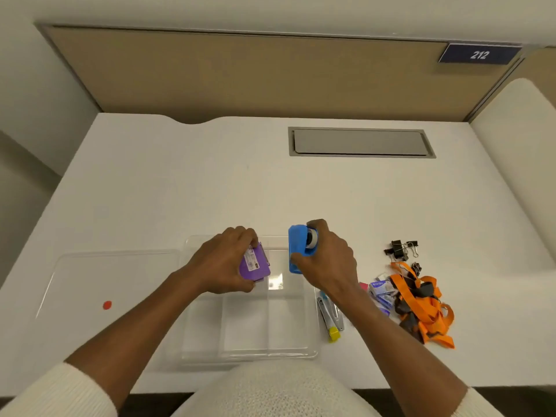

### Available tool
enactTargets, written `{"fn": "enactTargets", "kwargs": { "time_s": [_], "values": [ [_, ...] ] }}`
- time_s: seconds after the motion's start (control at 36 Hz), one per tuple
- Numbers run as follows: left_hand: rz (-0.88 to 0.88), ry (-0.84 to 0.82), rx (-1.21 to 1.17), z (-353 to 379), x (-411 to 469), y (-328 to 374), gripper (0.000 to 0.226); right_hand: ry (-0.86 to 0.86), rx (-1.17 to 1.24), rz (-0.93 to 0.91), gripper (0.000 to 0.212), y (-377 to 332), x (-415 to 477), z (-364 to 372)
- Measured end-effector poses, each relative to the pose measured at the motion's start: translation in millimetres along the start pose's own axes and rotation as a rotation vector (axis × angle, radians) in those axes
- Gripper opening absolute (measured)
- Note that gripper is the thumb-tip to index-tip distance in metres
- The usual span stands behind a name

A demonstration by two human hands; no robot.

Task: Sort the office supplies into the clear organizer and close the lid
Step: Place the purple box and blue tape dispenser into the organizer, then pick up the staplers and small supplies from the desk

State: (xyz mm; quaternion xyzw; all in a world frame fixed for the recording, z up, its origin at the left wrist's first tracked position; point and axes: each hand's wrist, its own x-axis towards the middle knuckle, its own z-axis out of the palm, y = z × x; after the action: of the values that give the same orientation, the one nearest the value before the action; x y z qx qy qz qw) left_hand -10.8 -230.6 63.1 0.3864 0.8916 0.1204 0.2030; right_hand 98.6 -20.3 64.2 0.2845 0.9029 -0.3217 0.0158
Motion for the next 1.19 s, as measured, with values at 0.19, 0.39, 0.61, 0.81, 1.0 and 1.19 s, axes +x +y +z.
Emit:
{"fn": "enactTargets", "kwargs": {
  "time_s": [0.19, 0.39, 0.61, 0.81, 1.0, 1.19],
  "values": [
    [0.011, -0.094, 0.088, 12.2, 10.2, -4.9, 0.082, -0.046, -0.102, 0.003, 0.060, -6.0, -3.6, 25.4],
    [0.024, -0.222, 0.144, 9.6, 24.0, -7.1, 0.081, -0.044, -0.318, -0.065, 0.059, -8.0, -5.2, 43.3],
    [-0.010, -0.328, 0.102, 15.9, 32.5, -2.9, 0.077, -0.122, -0.405, -0.078, 0.054, -9.9, -7.3, 67.0],
    [-0.010, -0.251, 0.129, 18.3, 24.4, 2.4, 0.061, -0.096, -0.298, -0.115, 0.052, -6.5, -17.0, 67.0],
    [0.026, -0.150, 0.269, 16.2, 19.8, 24.7, 0.045, 0.168, -0.072, -0.070, 0.038, 20.6, -45.2, 35.9],
    [0.231, 0.041, 0.215, 18.1, 16.8, 79.9, 0.034, 0.281, -0.050, 0.177, 0.040, 88.3, -68.8, 6.9]
  ]
}}
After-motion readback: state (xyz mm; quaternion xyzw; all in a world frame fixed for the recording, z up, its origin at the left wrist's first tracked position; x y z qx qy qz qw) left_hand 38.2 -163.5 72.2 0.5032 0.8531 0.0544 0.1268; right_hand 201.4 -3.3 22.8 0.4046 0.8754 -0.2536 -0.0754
